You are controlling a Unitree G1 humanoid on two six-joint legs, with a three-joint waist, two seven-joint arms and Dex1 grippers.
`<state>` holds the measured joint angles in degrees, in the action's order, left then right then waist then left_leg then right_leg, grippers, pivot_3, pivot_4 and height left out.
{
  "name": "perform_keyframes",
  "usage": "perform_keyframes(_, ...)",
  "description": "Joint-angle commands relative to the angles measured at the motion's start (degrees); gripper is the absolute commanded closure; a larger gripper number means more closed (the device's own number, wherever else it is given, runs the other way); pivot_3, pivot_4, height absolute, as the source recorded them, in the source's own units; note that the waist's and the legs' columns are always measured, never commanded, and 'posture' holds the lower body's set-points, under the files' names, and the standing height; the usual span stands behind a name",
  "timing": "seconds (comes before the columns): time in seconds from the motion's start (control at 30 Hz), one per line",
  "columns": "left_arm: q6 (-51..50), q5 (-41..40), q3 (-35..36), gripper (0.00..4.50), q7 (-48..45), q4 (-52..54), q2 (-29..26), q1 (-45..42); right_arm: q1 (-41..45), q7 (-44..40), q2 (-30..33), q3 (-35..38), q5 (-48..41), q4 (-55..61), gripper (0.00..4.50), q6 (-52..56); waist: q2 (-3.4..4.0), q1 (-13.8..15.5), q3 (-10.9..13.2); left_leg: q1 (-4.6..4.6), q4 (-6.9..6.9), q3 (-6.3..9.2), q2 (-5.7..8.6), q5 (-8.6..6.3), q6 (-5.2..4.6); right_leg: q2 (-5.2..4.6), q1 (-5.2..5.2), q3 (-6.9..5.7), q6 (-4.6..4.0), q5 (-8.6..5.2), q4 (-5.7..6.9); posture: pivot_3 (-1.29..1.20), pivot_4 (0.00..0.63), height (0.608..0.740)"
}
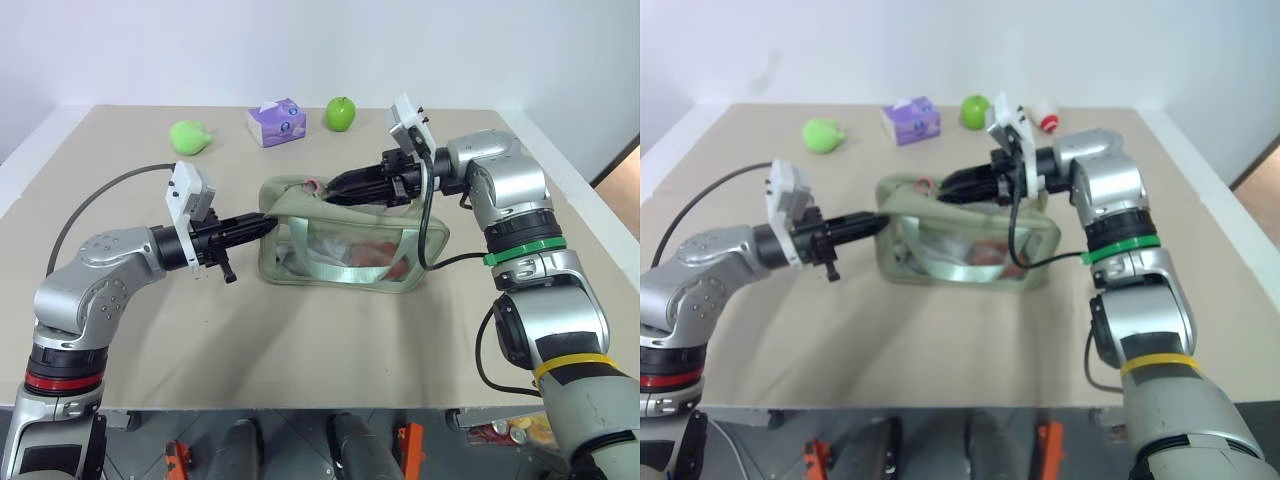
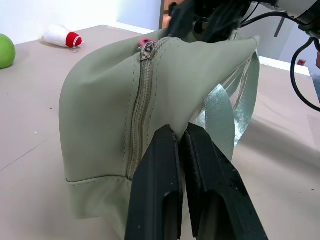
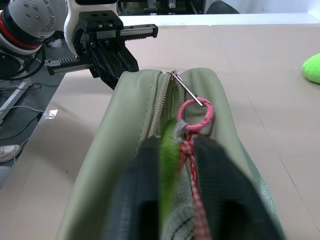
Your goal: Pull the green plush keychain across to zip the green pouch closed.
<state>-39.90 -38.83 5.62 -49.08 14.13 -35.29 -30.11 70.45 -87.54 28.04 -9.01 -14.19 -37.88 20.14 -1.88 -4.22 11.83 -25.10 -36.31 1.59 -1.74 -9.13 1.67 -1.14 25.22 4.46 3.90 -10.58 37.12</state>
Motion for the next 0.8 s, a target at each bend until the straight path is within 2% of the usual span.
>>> perform_keyframes(0.03,1.1,-1.0,1.9,4.5,0.1,2.2,-0.4,-0.5,1.5,-1.2,0.9,1.1,-0.3,0.7,4.46,-0.6,0.0,0.0,0.0,0.0,0.0,0.0,0.0,0.0,0.0,0.0,0.0,0.0,0.0,0.0,0.0,0.0,0.15,0.74)
perform_keyframes(0.33,1.5,-0.9,1.5,4.5,-0.1,1.5,0.0,-1.1,1.2,-1.6,2.6,1.1,-0.1,1.1,4.46,-0.3,0.0,0.0,0.0,0.0,0.0,0.0,0.0,0.0,0.0,0.0,0.0,0.0,0.0,-0.01,0.0,0.0,0.15,0.74)
perform_keyframes(0.5,1.5,-0.8,1.5,4.5,-0.1,1.6,-0.1,-1.0,0.4,-4.0,6.0,-0.3,0.4,3.3,4.46,1.9,0.0,0.0,0.0,-0.01,0.0,-0.01,0.01,0.0,0.0,-0.01,0.0,0.0,-0.01,-0.01,0.0,0.0,0.15,0.74)
perform_keyframes(0.6,1.6,-0.7,1.6,4.5,-0.1,1.4,-0.1,-0.8,-1.4,-4.2,7.2,-2.0,1.3,6.4,3.74,3.0,0.0,0.0,0.0,0.0,0.03,-0.01,0.0,0.0,0.0,0.0,0.02,0.0,-0.02,-0.02,0.0,0.0,0.15,0.74)
perform_keyframes(0.77,1.9,-0.6,1.5,4.5,0.1,1.4,0.3,-0.7,-3.3,-4.7,8.3,-3.4,-0.4,11.5,2.03,5.2,0.0,0.0,0.0,0.0,0.03,-0.01,0.0,0.0,0.0,0.0,0.02,0.0,-0.03,-0.02,0.0,0.0,0.15,0.74)
perform_keyframes(0.8,1.9,-0.5,1.4,4.5,0.2,1.4,0.4,-0.7,-3.8,-4.8,8.6,-4.1,-0.7,12.6,1.51,5.4,0.0,0.0,0.0,0.0,0.03,-0.01,0.0,0.0,0.0,0.0,0.02,0.0,-0.02,-0.02,0.0,0.0,0.15,0.74)
